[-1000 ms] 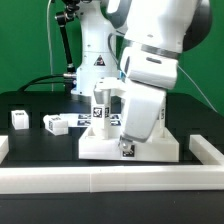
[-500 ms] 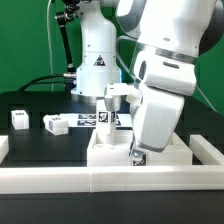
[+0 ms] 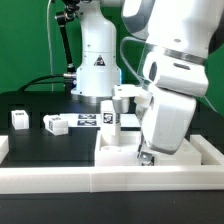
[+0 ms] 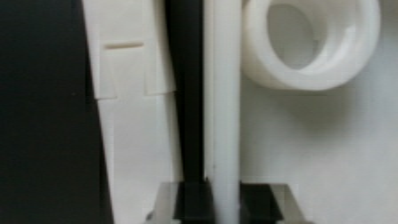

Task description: Assemble square table

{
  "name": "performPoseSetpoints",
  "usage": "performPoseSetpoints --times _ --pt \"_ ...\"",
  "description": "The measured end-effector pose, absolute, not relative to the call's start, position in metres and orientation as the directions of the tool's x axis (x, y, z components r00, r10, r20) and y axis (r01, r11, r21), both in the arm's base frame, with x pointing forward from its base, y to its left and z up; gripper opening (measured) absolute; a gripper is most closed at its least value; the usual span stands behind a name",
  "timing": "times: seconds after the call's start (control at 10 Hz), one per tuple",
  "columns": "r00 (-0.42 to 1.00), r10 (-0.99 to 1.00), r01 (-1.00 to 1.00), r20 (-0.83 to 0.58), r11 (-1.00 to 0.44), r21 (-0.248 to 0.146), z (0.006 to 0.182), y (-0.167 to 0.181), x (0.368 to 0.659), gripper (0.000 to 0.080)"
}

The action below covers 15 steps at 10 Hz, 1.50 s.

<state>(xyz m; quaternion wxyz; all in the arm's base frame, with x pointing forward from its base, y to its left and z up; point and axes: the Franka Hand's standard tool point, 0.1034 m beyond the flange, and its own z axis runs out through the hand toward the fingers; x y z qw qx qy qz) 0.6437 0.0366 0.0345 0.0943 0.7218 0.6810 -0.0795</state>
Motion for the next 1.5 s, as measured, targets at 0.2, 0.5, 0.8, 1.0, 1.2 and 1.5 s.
performPoseSetpoints --times 0.2,0.5,0.8,1.0,1.2,1.5 --pt "0.036 0.967 0.999 -0.254 -0.037 0.001 0.033 0.046 0.647 0.0062" --pt "0.029 0.966 0.999 -0.257 -0.031 -0.004 0.032 0.054 0.647 0.0062" --pt "0.034 0.966 0.999 -0.257 -0.035 -0.002 0.032 0.053 0.648 0.0143" --pt "0.036 0.966 0.999 -0.257 -0.037 -0.001 0.032 0.052 0.648 0.0420" --pt "0.037 0.962 0.999 -0.272 -0.035 0.013 0.039 0.048 0.650 0.0586" --pt "0.036 0.961 0.999 -0.274 -0.030 0.029 0.066 0.037 0.633 0.0646"
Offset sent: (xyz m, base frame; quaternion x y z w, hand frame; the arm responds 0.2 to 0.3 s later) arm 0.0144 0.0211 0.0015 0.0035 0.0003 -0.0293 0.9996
